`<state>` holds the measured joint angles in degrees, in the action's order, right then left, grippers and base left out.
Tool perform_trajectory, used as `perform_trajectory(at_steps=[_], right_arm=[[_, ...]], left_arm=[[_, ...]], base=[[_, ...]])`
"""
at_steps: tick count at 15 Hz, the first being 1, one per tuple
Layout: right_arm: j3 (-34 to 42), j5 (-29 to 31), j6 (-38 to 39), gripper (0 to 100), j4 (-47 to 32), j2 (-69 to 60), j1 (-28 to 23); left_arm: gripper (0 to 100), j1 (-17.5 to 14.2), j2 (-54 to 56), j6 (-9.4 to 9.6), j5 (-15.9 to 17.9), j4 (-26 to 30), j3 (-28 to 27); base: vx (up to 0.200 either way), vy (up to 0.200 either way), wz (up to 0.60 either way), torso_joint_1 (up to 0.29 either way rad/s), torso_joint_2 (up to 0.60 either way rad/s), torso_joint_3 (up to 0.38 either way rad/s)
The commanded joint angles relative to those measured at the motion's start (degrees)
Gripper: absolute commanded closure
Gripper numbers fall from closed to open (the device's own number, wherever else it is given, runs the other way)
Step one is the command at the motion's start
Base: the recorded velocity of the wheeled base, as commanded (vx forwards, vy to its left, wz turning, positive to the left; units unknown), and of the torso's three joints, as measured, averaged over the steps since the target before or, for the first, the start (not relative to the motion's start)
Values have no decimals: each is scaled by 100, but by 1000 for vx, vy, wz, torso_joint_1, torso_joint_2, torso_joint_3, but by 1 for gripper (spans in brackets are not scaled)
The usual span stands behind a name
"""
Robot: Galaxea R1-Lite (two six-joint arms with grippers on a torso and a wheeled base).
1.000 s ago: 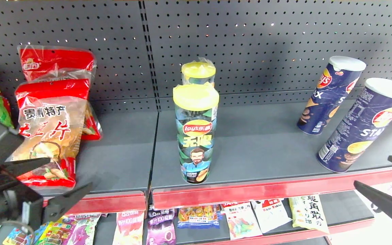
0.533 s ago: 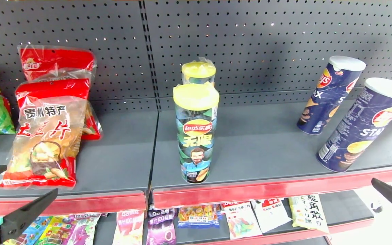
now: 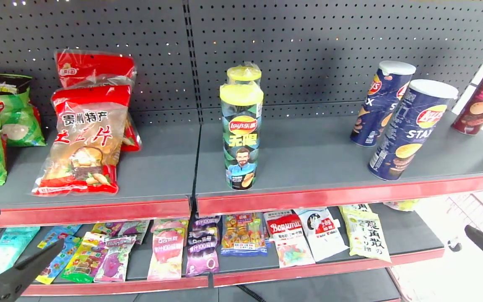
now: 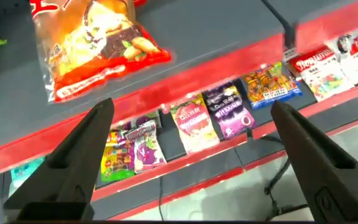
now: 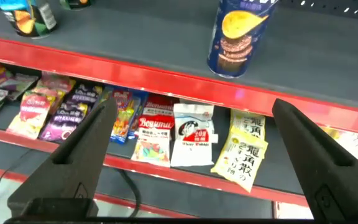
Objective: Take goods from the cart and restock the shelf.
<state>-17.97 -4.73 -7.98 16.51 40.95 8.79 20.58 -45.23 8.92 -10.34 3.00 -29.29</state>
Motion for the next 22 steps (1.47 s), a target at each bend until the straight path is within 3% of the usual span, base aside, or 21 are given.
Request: perform_trajectory(at_steps=[1,22], right_arm=[[4,-2,-19,0,2,-25,0],[136,-2,-28,0,11,-157,0]], left_arm=[[0,-1,14,13,-3,-1,38],[0,-1,568,110,-179,25,407]], base=[[0,-200,0,17,2,-2],[0,-200,0,4,4,3]])
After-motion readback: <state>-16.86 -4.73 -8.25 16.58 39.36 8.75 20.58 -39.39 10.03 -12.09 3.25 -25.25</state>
